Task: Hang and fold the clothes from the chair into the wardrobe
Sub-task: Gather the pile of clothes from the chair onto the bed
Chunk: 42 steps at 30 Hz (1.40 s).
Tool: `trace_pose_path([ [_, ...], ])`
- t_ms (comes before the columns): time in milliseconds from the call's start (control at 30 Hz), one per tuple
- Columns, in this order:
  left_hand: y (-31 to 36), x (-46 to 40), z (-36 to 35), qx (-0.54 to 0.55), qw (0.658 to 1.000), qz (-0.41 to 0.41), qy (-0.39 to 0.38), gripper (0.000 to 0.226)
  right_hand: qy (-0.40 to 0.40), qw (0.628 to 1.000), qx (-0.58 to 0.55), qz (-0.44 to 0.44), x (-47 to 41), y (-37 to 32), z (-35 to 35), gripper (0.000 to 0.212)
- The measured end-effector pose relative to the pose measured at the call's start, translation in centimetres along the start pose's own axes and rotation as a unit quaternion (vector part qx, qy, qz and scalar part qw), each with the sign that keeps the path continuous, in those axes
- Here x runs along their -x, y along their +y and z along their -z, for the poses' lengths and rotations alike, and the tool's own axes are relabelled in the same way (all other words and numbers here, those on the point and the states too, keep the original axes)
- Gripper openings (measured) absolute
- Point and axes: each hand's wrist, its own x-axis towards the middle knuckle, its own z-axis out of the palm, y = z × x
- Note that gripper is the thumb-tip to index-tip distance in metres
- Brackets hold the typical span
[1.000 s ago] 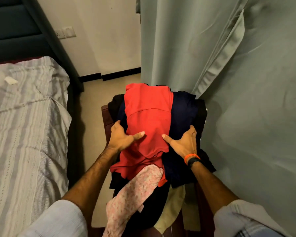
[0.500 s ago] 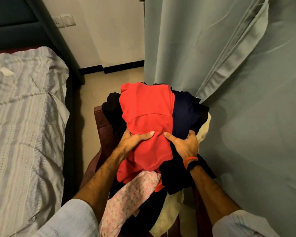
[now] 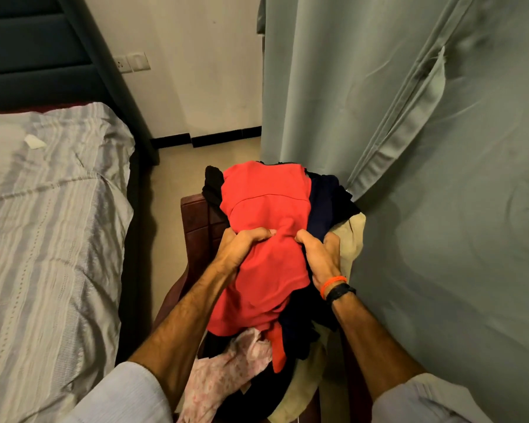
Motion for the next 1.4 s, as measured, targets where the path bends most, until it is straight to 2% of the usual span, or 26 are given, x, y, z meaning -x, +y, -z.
trace_pose_path([
  [67, 0.6, 1.0, 0.9, 0.008, 1.000, -0.005, -0.007, 0.027, -0.011, 1.000, 0.008, 0.014, 1.5, -1.2, -0.1, 0.040],
  [167, 1.9, 3.1, 2.7, 0.025, 0.999, -0.028, 0.005, 0.050, -0.032, 0.998, 0.013, 0.051, 4.5, -3.1, -0.9, 0.045],
  [267, 3.5, 5.7, 4.9, 0.055, 0.996, -0.077, -0.005, 0.036, -0.037, 0.993, 0.003, 0.111, 7.8, -4.9, -2.0, 0.040],
  [367, 5.3, 8.4, 7.9, 0.084, 0.988, -0.125, -0.013, 0.062, -0.036, 0.981, -0.026, 0.187, 10.8, -6.9, -3.3, 0.041],
  [467, 6.2, 10.9, 11.7, 0.109, 0.980, -0.166, -0.009, 0.044, -0.053, 0.960, -0.021, 0.273, 13.9, -8.7, -5.4, 0.043],
  [500, 6.6, 12.0, 13.4, 0.117, 0.977, -0.178, -0.001, 0.044, -0.059, 0.955, -0.023, 0.291, 15.3, -9.3, -6.5, 0.043],
  [600, 6.9, 14.3, 18.9, 0.139, 0.967, -0.213, 0.021, 0.066, -0.085, 0.939, -0.034, 0.332, 19.5, -10.5, -10.1, 0.040],
  [633, 7.0, 15.1, 20.5, 0.141, 0.965, -0.220, 0.027, 0.066, -0.089, 0.935, -0.037, 0.342, 20.9, -10.7, -11.2, 0.035],
  [700, 6.7, 17.3, 24.6, 0.141, 0.959, -0.245, 0.030, 0.050, -0.099, 0.926, -0.047, 0.361, 24.1, -10.6, -14.0, 0.031],
  [767, 6.2, 19.4, 29.0, 0.138, 0.955, -0.261, 0.035, 0.041, -0.108, 0.922, -0.056, 0.367, 27.6, -10.1, -17.1, 0.031],
  [867, 5.1, 22.1, 35.2, 0.140, 0.952, -0.267, 0.050, 0.039, -0.128, 0.918, -0.069, 0.369, 32.3, -9.3, -21.6, 0.030],
  [1000, 3.0, 25.5, 42.6, 0.164, 0.949, -0.250, 0.095, 0.029, -0.160, 0.924, -0.054, 0.344, 38.0, -8.0, -27.5, 0.029],
  [1133, 1.1, 28.1, 48.9, 0.189, 0.942, -0.242, 0.138, 0.046, -0.223, 0.910, -0.042, 0.348, 42.4, -7.4, -32.5, 0.028],
  [1233, -0.5, 30.2, 53.0, 0.224, 0.927, -0.240, 0.183, 0.047, -0.279, 0.894, -0.024, 0.350, 45.4, -6.9, -36.1, 0.038],
  [1333, -1.2, 31.7, 55.9, 0.236, 0.914, -0.242, 0.224, 0.053, -0.324, 0.880, -0.023, 0.347, 47.7, -6.9, -39.0, 0.033],
  [1400, -1.2, 32.9, 57.5, 0.237, 0.905, -0.246, 0.254, 0.048, -0.347, 0.874, -0.021, 0.341, 48.9, -7.1, -40.6, 0.035],
])
